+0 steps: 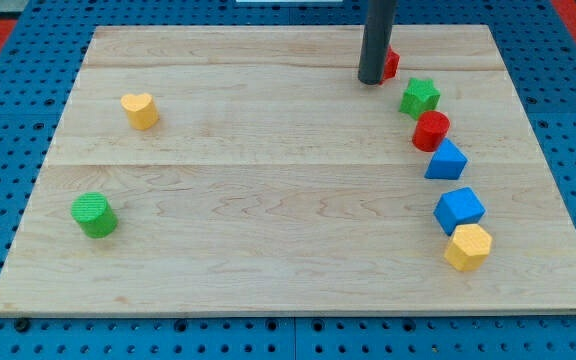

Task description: Push the red star into the green star

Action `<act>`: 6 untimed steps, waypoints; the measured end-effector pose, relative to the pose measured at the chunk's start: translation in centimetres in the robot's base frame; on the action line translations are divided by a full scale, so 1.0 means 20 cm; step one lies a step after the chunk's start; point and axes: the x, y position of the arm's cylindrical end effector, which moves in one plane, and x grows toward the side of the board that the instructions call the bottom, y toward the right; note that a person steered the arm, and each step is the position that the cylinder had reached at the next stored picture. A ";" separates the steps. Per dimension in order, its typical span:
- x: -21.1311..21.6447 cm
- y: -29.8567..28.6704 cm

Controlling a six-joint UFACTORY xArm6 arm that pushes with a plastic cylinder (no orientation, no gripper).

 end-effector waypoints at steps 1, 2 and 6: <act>-0.02 -0.29; -0.18 -0.14; -0.19 -0.06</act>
